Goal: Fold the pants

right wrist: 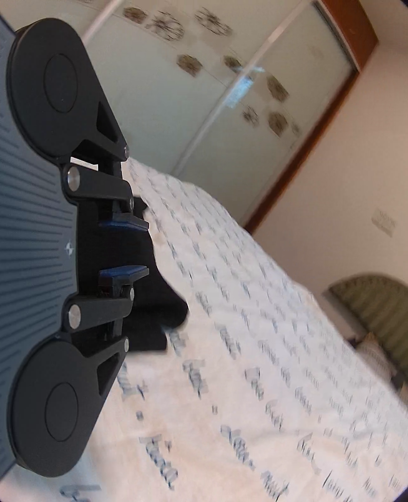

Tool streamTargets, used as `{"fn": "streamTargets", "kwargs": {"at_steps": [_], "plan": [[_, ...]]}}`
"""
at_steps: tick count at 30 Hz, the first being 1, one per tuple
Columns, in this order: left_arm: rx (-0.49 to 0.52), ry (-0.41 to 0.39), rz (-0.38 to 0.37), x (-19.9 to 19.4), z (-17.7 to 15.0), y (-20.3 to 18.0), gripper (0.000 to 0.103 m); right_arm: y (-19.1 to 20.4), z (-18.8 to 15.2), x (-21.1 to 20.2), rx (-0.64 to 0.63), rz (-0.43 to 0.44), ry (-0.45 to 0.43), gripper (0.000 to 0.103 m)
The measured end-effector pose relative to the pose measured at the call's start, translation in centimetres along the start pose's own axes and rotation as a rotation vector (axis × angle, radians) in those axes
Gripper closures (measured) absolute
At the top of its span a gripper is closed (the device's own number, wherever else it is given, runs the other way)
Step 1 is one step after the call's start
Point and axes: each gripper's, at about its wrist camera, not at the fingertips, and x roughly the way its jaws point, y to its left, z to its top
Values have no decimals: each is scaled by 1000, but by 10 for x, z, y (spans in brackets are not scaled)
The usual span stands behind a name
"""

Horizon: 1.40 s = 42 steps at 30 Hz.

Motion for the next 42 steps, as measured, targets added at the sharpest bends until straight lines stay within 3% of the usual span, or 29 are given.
{"fn": "streamTargets", "kwargs": {"at_steps": [4,7,8,10,13,16,18,19,21,22,23,24,25,29,32,35,36,38,42], "plan": [[96,9,5,18,9,-14,17,26,-13,30,-72,30,98,80],[83,140,5,48,3,-13,15,16,-23,54,-77,-120,160,81],[80,131,1,50,0,-11,13,4,-27,57,-53,-136,173,81],[49,150,-20,53,0,-5,11,-27,-37,50,79,-52,124,85],[-4,153,-49,56,2,6,11,-39,-42,45,110,-24,105,92],[-40,121,-39,37,9,12,21,-28,-38,36,139,-43,95,88],[-122,66,-79,14,12,32,18,-20,-40,15,139,-8,79,86],[-177,48,-93,4,11,44,14,-19,-42,3,139,21,68,83],[-334,75,-113,-1,7,77,11,-25,-46,-19,156,23,52,63],[-429,113,-109,2,4,94,13,-31,-48,-31,160,-11,38,41],[-524,155,-87,7,-1,110,15,-38,-49,-39,160,-59,13,26],[-590,179,-86,12,-5,123,20,-45,-48,-47,166,-122,-16,25],[-629,170,-113,15,-6,130,18,-53,-47,-52,187,-155,-33,25],[-695,179,-180,27,-3,131,21,-77,-39,-45,292,-61,4,26],[-759,210,-235,41,-2,132,36,-76,-31,-23,266,-37,87,26],[-777,222,-208,47,-4,131,51,-60,-26,2,206,-28,181,27],[-765,226,-184,49,-5,130,60,-52,-26,10,165,-47,207,30],[-715,237,-124,50,-4,126,75,-38,-26,22,51,-120,259,72],[-632,239,-36,49,0,116,79,-24,-17,27,-71,-127,292,78]]}}
